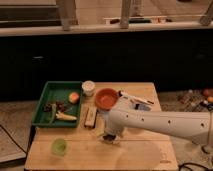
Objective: Stack cups on top of each other
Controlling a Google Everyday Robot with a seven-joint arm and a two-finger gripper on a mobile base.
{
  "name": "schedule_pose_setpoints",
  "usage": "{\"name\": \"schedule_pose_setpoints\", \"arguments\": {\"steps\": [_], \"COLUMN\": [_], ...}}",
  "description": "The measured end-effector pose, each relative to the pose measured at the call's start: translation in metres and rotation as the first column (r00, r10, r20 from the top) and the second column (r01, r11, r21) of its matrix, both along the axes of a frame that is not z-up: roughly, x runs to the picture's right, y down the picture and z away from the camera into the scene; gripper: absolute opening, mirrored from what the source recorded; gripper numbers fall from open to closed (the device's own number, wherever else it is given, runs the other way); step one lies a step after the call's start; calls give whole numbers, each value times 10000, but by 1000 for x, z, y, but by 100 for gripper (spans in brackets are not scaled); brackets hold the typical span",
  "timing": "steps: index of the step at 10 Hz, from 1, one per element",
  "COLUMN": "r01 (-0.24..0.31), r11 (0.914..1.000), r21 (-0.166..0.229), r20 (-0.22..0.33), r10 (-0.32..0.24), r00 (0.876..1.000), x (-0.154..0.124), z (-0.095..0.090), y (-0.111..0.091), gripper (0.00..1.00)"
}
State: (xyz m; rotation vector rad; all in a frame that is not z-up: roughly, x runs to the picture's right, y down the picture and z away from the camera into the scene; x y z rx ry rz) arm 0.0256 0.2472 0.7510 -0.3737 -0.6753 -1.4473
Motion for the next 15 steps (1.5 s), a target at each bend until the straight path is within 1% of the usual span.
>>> {"name": "schedule_pose_setpoints", "arguments": {"steps": [5, 6, 7, 11, 15], "r01": [-130, -153, -152, -98, -61], "r11": [9999, 9999, 9999, 9999, 9999], "r21": [-28, -37, -27, -23, 100], "r20": [-10, -26, -32, -96, -166], "r10": [130, 153, 152, 98, 63], "r00": [9999, 9999, 9999, 9999, 9998], "x": [4, 6, 6, 9, 12], "z": [3, 3, 4, 3, -1], "y": [-3, -3, -4, -5, -13], "gripper": [11, 3, 0, 0, 0]}}
